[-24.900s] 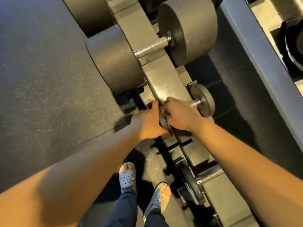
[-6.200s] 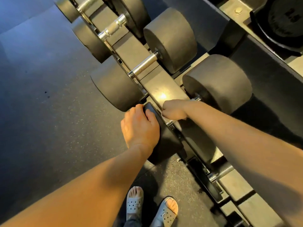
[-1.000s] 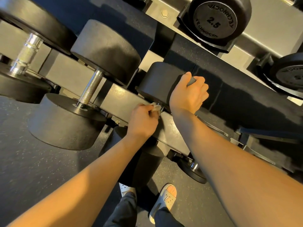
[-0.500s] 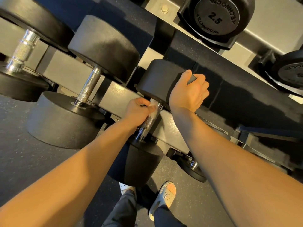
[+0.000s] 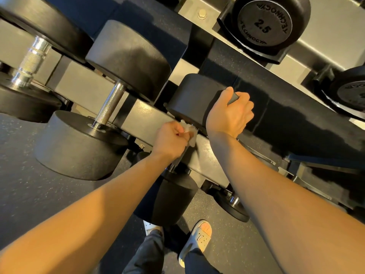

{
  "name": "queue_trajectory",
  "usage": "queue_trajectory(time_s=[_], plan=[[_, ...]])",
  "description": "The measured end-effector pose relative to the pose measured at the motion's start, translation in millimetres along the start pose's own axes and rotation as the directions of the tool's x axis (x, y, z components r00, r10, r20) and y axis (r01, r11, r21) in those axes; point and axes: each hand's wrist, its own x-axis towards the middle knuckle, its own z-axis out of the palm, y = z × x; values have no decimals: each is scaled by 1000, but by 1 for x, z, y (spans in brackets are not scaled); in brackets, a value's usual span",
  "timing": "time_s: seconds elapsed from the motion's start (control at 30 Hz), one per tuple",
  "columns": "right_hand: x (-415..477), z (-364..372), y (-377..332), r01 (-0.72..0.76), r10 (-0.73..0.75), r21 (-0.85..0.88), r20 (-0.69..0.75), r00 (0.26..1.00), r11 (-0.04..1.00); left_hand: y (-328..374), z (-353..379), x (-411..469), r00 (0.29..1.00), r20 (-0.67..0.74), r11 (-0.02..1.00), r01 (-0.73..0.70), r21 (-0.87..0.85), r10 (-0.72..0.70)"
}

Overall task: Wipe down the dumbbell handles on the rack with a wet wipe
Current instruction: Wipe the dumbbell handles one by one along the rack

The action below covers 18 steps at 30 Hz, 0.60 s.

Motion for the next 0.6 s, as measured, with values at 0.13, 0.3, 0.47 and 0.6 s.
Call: queue_trajectory(time_s=[0.13,0.3,0.47,0.6], plan=[[0,1,1,-6,6,1,6,1000,1000,-10,-14,-8,993,122,931,-33,365,-12],[1,-1,0,-5,5,11,2,1000,1000,11,-7,2,998,-3,978,-59,200,61],[1,0,1,-1,1,5,2,1000,1000,6,1,-2,995,-81,998,-51,26,53],[1,1,2,22,-22,7,-18,1000,1000,-6,-12,-13,990,-89,974,-90,207,110]])
